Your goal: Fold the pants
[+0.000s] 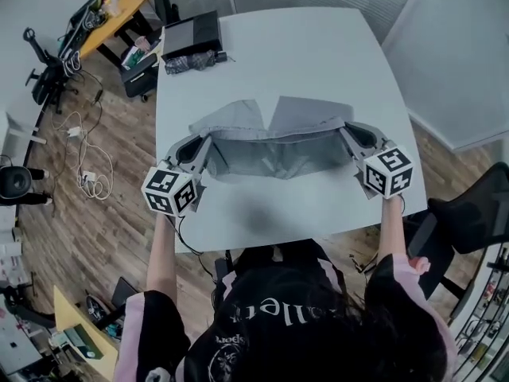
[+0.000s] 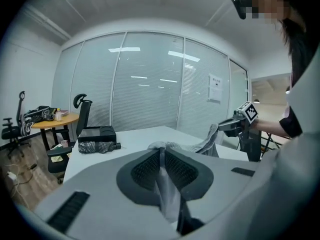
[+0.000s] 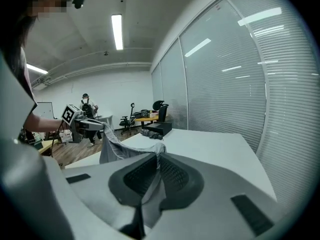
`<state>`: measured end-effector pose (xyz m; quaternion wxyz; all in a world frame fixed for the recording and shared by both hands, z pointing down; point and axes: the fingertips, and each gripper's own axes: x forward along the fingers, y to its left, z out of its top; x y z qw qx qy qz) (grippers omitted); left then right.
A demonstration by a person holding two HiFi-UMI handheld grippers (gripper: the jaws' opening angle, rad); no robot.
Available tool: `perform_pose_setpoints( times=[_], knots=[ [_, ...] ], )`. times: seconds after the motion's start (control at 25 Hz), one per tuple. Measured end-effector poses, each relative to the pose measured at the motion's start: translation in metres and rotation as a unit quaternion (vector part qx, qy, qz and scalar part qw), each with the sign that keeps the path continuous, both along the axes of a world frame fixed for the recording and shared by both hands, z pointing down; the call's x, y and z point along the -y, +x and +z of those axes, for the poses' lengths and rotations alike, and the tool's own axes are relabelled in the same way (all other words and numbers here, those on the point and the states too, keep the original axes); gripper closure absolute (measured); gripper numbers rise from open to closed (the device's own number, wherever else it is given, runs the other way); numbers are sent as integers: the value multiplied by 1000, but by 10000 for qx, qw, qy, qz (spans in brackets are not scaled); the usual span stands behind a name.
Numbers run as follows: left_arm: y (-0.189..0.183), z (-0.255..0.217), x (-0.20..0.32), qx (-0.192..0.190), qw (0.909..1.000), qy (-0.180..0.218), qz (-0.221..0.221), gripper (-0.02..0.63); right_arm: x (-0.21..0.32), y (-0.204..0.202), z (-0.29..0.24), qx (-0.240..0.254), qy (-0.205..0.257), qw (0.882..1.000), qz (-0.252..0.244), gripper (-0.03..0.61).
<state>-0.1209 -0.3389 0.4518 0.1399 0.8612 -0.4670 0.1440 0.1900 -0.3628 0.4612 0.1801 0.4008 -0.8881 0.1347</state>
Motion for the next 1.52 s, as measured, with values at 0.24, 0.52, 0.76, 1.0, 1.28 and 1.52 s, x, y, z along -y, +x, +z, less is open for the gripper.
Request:
perform_pose_setpoints(
  times=[0.24,0.52,0.76,1.0,1.28,1.52],
  knots=[
    [-3,59,53,471,9976,-503,-1,561,69,-5,52,-213,-481,9986,97,544],
    [-8,135,72,518,9881,-1392,-389,561,90,-5,132,-396,-1250,9905,419,543],
    [-13,185,51,319,9705,-2229,-860,560,56,-7,183,-720,-1776,9799,549,543],
    [-22,195,31,264,9675,-2298,-1022,428,38,-4,192,-644,-1884,9772,733,480],
    [-43,150,24,-449,9748,-1786,-1258,408,28,-2,148,-153,-1493,9844,915,460],
    [-39,96,5,-780,9851,-1187,-969,438,5,-20,109,-91,-1042,9918,733,460]
  ],
)
